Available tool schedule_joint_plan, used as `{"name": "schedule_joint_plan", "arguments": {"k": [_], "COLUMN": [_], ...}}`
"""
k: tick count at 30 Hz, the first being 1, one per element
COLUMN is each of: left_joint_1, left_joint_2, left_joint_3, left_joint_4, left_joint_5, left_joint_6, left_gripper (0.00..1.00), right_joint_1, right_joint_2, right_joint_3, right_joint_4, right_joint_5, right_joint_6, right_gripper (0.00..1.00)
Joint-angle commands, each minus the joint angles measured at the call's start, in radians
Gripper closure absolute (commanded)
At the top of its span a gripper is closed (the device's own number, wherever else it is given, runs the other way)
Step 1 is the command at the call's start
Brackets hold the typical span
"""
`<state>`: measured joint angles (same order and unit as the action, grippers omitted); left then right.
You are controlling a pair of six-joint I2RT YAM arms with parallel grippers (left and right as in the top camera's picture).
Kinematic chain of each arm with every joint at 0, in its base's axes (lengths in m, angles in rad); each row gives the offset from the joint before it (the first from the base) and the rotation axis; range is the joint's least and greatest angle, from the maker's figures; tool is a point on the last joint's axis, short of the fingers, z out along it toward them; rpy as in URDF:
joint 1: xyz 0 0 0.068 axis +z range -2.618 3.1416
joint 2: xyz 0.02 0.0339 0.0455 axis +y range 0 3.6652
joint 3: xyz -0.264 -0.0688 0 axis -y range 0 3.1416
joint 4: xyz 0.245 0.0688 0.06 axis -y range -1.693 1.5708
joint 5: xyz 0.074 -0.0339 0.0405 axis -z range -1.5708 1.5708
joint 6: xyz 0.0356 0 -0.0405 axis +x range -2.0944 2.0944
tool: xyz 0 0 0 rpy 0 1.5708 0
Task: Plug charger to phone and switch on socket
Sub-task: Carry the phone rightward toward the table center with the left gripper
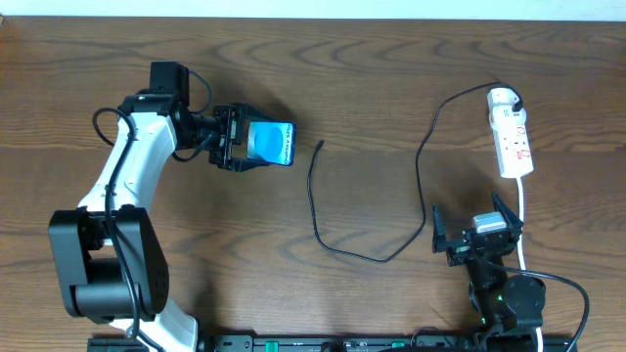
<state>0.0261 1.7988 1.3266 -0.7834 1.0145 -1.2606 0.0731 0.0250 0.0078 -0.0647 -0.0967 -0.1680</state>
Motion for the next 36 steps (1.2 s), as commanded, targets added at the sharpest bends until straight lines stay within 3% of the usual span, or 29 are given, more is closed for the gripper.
{"name": "schedule_joint_plan", "arguments": {"k": [1,17,36], "left_joint_1": [0.006,0.006,0.013], "left_joint_2": [-0.017,-0.017,-0.017], "left_joint_3": [0.026,0.026,0.026], "left_joint_4": [0.005,0.089,0.116], "left_joint_5": [0.055,0.182,0.186], "left_joint_6": [-0.037,-0.1,-0.133], "left_gripper": [0.3,0.3,0.3], "right_joint_1": [-0.006,-0.006,-0.006], "right_joint_2": [-0.005,-0.005,-0.005], "right_joint_3": [-0.002,-0.002,-0.002], "right_joint_4": [-0.003,-0.003,0.01], "right_joint_5": [0.001,0.001,0.027], "right_joint_6": [0.011,0.011,0.01], "right_gripper": [0.01,0.01,0.01]}}
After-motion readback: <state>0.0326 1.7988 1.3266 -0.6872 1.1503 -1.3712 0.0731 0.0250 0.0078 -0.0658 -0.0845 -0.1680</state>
